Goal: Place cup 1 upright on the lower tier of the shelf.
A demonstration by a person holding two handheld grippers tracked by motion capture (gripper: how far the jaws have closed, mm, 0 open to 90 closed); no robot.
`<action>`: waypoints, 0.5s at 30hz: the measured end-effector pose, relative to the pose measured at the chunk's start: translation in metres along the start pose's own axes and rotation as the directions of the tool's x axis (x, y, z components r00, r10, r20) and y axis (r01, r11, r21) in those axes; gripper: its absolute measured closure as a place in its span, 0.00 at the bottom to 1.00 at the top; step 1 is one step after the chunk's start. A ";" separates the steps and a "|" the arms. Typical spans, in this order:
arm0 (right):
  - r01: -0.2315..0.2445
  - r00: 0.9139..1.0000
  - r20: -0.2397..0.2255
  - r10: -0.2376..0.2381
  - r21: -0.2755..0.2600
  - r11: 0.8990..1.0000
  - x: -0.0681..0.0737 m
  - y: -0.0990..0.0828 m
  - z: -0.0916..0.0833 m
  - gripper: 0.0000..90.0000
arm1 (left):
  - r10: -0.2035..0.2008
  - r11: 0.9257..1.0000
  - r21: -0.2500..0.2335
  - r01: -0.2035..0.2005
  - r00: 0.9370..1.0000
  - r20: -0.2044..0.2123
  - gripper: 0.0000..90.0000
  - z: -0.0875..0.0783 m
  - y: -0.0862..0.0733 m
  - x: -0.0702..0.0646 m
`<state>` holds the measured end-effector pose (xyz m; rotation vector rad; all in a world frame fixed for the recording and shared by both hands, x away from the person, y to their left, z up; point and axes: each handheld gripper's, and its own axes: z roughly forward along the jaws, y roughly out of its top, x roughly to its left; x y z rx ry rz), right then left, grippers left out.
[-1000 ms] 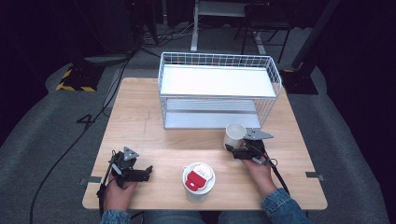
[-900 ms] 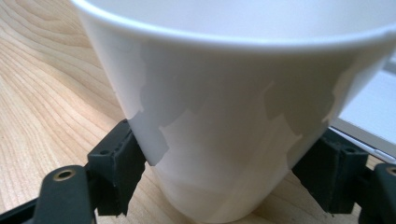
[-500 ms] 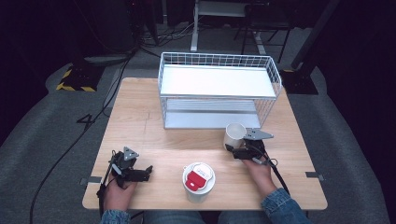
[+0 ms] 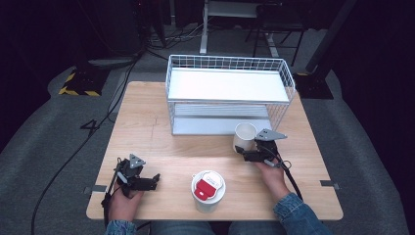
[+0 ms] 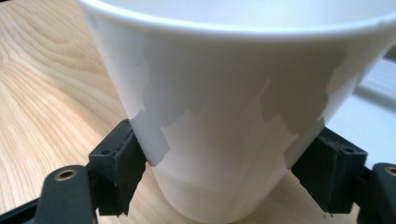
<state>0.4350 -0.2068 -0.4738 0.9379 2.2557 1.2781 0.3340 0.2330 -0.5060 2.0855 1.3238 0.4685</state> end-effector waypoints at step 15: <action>0.020 1.000 -0.001 -0.020 -0.009 1.000 -0.001 0.033 0.011 0.26 | 0.000 1.000 0.000 0.000 1.000 0.000 0.00 0.000 0.000 0.000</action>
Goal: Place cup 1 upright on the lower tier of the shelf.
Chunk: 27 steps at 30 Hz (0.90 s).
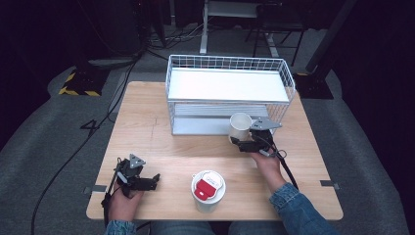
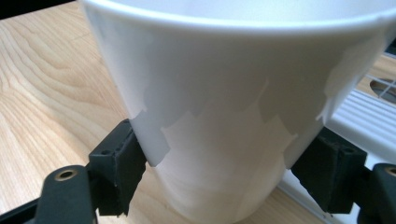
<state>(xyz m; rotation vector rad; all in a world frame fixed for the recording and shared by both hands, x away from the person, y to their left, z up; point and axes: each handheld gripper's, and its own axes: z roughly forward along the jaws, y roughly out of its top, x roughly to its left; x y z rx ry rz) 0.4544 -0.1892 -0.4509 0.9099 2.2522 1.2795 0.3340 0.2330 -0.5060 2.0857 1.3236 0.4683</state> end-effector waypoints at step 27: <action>0.026 1.000 -0.006 -0.026 -0.005 1.000 -0.007 0.026 0.040 0.26 | 0.001 1.000 -0.001 -0.001 1.000 0.000 0.00 0.000 0.000 0.000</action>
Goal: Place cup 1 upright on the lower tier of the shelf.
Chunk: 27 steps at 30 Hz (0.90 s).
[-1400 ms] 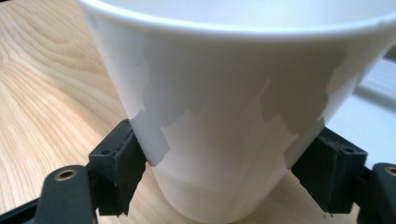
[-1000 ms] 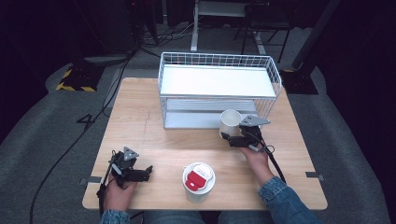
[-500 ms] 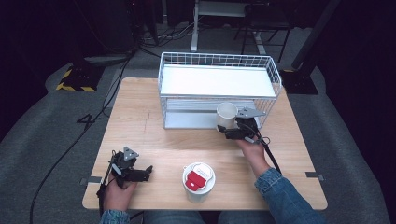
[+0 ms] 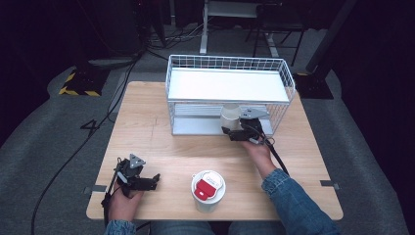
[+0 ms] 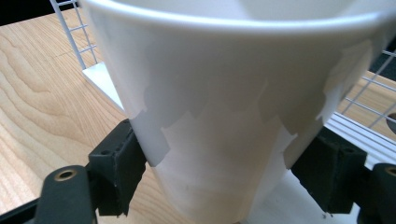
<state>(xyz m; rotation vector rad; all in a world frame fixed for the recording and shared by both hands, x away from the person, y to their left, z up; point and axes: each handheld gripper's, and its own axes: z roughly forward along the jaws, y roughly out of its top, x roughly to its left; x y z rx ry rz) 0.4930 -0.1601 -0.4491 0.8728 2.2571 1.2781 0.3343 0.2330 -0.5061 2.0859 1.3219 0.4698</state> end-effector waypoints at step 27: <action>-0.020 0.997 0.077 0.020 -0.004 1.000 -0.016 -0.004 0.037 0.26 | 0.000 1.000 0.000 0.000 1.000 0.000 0.00 0.000 0.000 0.000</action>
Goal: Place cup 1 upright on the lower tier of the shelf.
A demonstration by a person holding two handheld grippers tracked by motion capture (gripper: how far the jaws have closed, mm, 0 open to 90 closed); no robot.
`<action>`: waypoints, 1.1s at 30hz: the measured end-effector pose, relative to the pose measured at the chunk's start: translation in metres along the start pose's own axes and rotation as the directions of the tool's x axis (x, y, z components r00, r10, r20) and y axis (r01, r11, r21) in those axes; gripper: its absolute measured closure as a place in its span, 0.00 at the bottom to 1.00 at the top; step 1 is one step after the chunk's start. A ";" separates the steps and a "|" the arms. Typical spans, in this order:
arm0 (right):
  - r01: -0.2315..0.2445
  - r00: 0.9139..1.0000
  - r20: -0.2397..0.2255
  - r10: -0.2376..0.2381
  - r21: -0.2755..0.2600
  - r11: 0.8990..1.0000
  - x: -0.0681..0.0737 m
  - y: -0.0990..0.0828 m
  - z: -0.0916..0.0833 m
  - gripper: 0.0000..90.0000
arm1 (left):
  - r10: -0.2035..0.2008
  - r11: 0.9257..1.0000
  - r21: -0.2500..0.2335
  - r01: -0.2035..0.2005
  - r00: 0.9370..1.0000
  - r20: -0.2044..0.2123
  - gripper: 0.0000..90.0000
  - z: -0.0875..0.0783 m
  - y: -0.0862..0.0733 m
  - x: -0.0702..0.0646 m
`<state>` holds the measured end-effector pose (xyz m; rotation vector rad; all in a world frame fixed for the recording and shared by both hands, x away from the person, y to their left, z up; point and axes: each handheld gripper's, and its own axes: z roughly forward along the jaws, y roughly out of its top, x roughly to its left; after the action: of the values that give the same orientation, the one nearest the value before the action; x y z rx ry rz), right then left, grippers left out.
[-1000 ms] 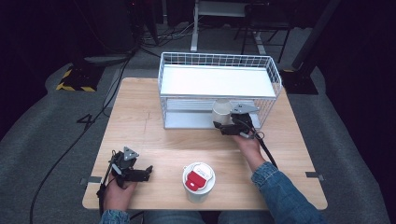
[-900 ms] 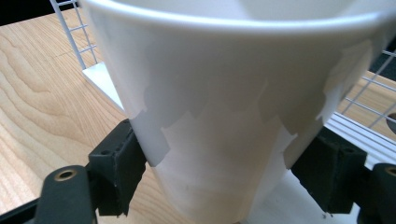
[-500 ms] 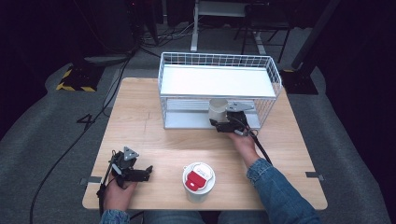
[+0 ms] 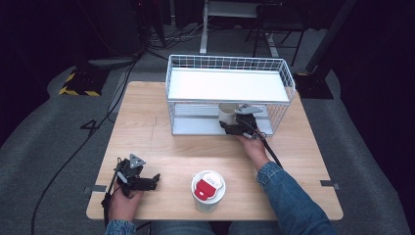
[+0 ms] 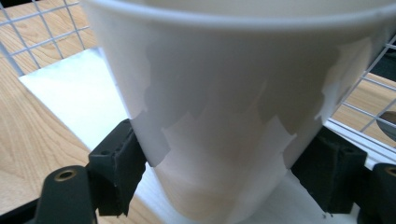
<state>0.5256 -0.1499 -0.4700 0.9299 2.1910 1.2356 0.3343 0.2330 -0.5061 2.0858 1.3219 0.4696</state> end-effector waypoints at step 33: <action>-0.021 1.000 -0.015 0.022 0.046 0.999 -0.007 -0.005 0.018 0.21 | 0.000 1.000 0.000 0.000 1.000 0.000 0.00 0.000 0.000 0.000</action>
<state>0.5410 -0.1472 -0.4831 0.9679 2.2349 1.2109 0.3343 0.2330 -0.5060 2.0863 1.3218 0.4697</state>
